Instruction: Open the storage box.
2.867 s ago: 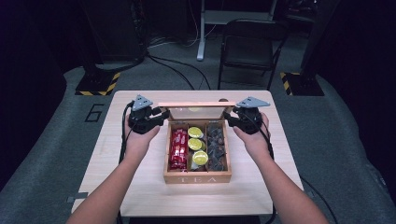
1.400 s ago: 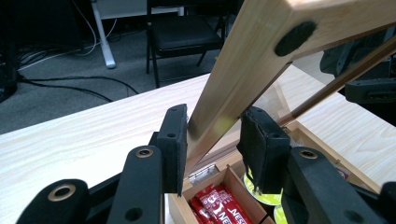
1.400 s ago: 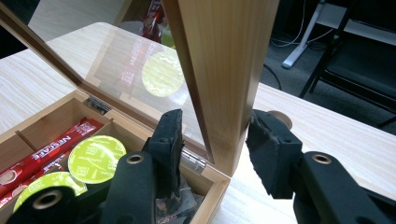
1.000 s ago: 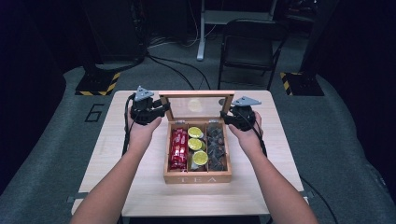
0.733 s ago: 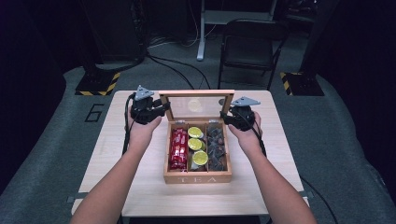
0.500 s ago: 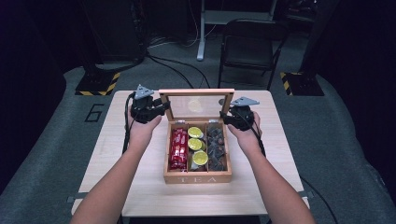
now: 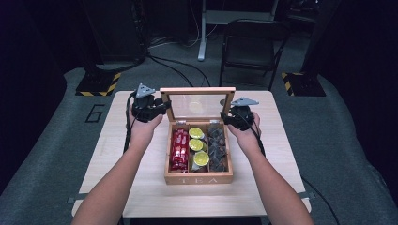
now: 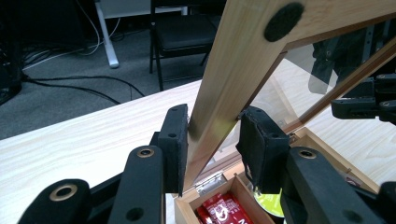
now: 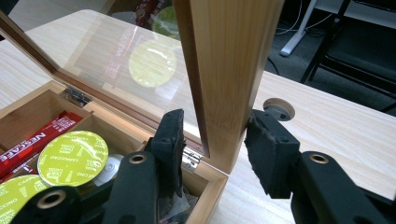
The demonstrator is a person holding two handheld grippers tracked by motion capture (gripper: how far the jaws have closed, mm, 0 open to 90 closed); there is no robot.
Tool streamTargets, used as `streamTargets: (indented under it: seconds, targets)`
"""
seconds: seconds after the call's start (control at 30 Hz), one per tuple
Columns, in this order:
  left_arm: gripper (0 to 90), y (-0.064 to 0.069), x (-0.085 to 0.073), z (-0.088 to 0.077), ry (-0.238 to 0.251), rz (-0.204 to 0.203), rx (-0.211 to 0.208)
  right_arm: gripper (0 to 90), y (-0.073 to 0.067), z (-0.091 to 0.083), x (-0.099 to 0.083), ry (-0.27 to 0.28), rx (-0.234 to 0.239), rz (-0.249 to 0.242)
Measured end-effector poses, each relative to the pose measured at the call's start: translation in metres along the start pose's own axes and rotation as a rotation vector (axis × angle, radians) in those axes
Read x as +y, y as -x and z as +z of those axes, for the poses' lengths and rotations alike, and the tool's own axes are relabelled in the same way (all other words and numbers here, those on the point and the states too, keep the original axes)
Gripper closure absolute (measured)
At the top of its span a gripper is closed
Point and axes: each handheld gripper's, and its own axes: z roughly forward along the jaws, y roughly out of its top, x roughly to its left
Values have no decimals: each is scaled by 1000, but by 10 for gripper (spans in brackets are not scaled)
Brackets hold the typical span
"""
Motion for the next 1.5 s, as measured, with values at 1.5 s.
streamTargets:
  seconds: [1.5]
  targets:
    - [627, -8, 5, 10, 15, -28, -7, 643, 5, 19, -12, -14, -22, 9]
